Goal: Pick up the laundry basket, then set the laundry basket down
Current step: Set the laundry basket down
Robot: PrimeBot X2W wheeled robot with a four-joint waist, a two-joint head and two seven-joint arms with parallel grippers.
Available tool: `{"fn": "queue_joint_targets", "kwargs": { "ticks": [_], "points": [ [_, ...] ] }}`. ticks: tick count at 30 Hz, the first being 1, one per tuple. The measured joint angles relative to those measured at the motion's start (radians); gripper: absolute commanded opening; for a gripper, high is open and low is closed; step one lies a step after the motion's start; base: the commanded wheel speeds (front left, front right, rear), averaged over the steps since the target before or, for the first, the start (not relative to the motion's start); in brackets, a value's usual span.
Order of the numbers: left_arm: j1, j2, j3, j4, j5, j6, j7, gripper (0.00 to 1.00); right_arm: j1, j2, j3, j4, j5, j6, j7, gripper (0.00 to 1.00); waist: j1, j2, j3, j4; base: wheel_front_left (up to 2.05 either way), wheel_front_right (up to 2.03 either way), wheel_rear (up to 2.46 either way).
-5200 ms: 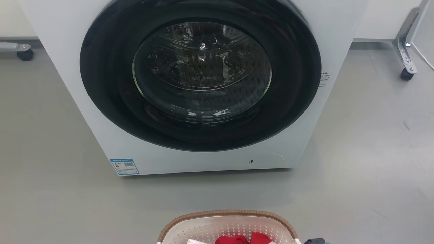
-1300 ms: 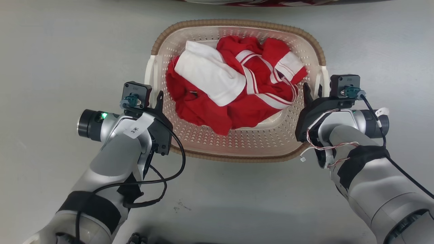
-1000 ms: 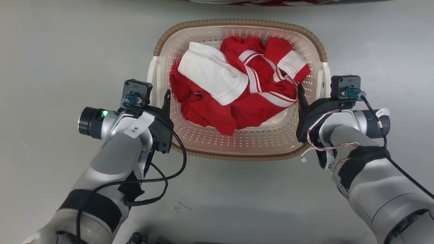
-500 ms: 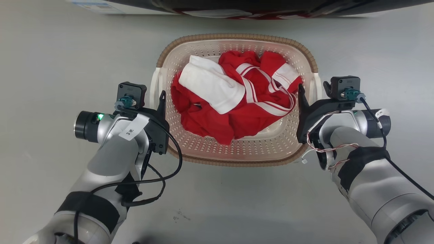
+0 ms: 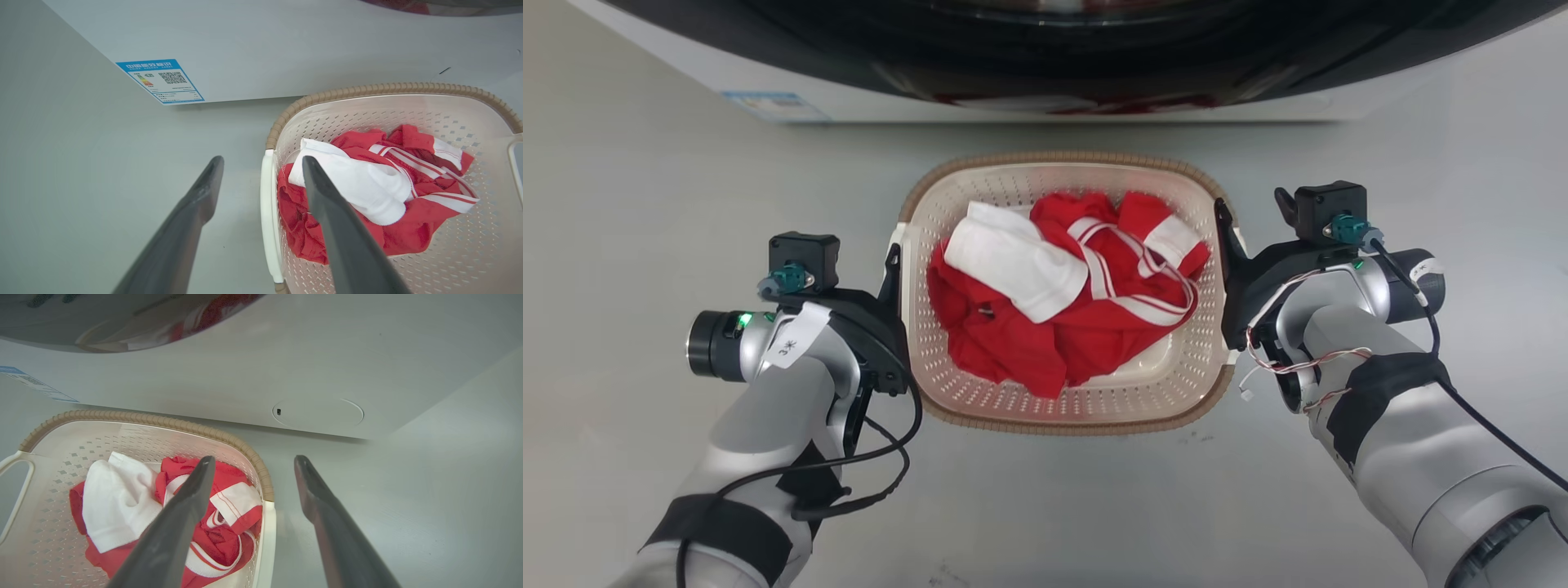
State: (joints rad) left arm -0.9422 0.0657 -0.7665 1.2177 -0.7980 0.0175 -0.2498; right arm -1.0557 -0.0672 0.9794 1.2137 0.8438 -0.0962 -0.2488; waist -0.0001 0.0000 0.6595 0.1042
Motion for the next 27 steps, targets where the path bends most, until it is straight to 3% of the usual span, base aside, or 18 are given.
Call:
{"fn": "queue_joint_targets", "kwargs": {
  "ticks": [6,14,27],
  "points": [
    [0.051,0.024,0.034,-0.067,0.000,0.004,0.000,1.00,0.032,-0.001,-0.030,-0.059,-0.008,0.008,0.000,1.00,0.0000,0.0000,-0.076,-0.013,0.00,0.00,0.00],
    [0.150,0.041,0.083,-0.183,0.020,0.048,0.000,1.00,0.140,-0.022,-0.115,-0.166,-0.007,0.007,0.000,1.00,-0.0001,-0.0001,-0.189,-0.024,0.00,0.00,0.00],
    [0.422,0.090,0.193,-0.402,0.102,0.098,0.000,1.00,0.398,-0.073,-0.280,-0.404,-0.049,-0.019,-0.001,1.00,-0.0001,-0.0001,-0.381,-0.028,0.00,0.00,0.00]
  ]
}}
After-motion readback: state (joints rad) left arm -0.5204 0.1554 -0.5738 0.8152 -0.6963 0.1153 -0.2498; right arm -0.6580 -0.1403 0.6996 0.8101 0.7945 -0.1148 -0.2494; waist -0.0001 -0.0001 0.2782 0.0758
